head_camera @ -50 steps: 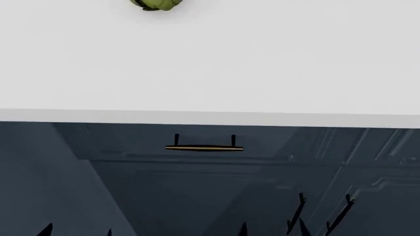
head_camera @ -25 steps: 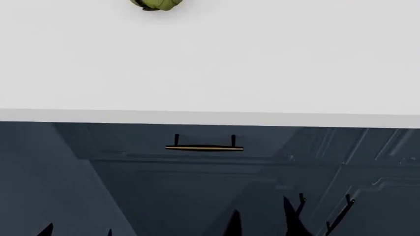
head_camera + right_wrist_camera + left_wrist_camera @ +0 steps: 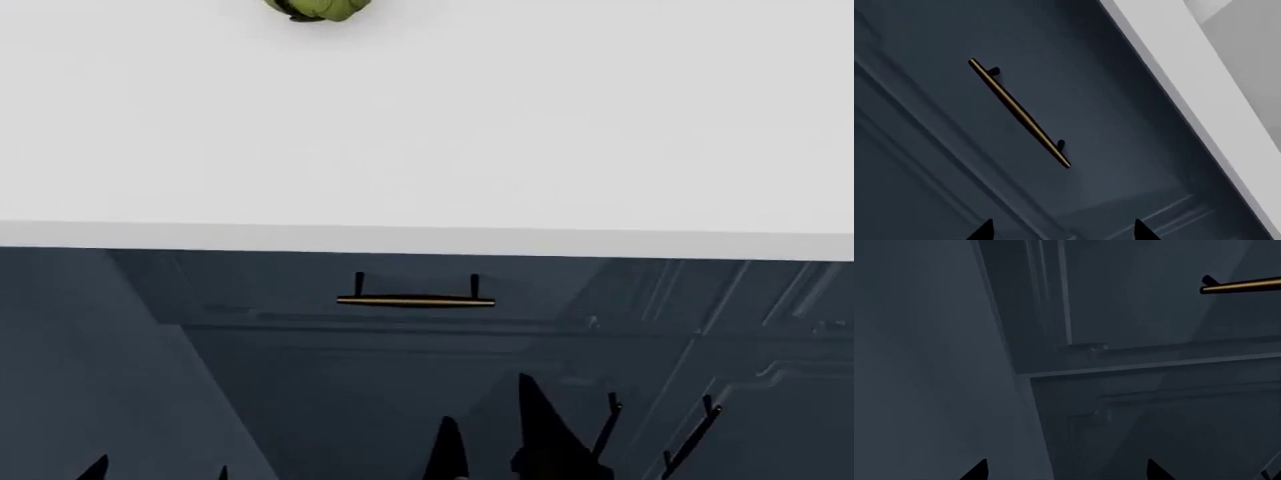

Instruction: Open the left drawer.

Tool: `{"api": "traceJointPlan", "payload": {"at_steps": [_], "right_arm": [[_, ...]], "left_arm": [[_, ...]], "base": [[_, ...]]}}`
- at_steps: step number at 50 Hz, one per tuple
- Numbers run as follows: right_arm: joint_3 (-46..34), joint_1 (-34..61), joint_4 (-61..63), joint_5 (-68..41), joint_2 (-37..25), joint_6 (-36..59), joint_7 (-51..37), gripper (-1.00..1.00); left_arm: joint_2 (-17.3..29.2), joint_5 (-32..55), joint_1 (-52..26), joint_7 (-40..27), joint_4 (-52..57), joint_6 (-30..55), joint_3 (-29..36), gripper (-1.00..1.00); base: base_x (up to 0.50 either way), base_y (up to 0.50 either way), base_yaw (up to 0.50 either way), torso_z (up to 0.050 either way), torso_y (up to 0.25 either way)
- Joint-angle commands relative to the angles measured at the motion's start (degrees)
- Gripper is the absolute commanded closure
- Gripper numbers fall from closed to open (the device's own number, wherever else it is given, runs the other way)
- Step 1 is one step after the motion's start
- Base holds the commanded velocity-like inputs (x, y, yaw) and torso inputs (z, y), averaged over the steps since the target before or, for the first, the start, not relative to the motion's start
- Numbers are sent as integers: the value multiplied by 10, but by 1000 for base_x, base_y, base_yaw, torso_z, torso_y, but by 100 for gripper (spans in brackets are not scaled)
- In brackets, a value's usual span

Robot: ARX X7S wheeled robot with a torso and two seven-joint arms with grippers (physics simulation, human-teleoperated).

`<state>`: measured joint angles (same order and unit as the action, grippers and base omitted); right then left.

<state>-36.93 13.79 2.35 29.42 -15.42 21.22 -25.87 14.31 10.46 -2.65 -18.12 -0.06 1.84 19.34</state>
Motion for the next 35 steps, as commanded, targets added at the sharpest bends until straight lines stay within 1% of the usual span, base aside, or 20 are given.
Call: {"api": "traceJointPlan", "payload": {"at_steps": [1,9,12,16,20,21,22,27,28,31,35], "right_arm": [[-3,7,1,35,11,26,17,-100],[-4,10,-1,38,11,30,14,-100],[-23,23,-6,72,10,54,23,-100],[-25,36,-11,78,14,64,28,-100],[-54,57,-34,137,20,100,26,-100],[-53,59,-34,132,20,97,28,-100],[-64,66,-48,150,21,104,26,-100],[-79,81,-93,155,28,91,14,-100],[-91,87,-104,173,29,100,17,-100],[-90,94,-119,167,35,95,13,-100],[-108,119,-181,190,53,101,-9,-100]], "left_arm": [[-10,-1,-1,13,-4,-5,-13,-100],[-9,0,-3,13,-8,-8,-11,-100],[-8,0,-3,12,-7,-7,-10,-100],[-8,0,-3,12,-9,-9,-8,-100],[-7,1,-3,12,-8,-8,-7,-100],[-7,1,-3,12,-9,-9,-6,-100],[-6,1,-3,11,-5,-6,-6,-100],[-6,1,-4,11,-9,-9,-5,-100],[-5,1,-3,10,-4,-5,-4,-100],[-4,2,-3,9,-2,-4,-3,-100],[-4,2,-4,8,-5,-6,-2,-100]], "base": [[0,0,0,0,0],[0,0,0,0,0],[0,0,0,0,0],[0,0,0,0,0],[0,1,0,0,0],[0,0,0,0,0],[0,0,0,0,0],[0,1,0,0,0],[0,0,0,0,0],[0,3,0,0,0],[0,3,0,0,0]]}}
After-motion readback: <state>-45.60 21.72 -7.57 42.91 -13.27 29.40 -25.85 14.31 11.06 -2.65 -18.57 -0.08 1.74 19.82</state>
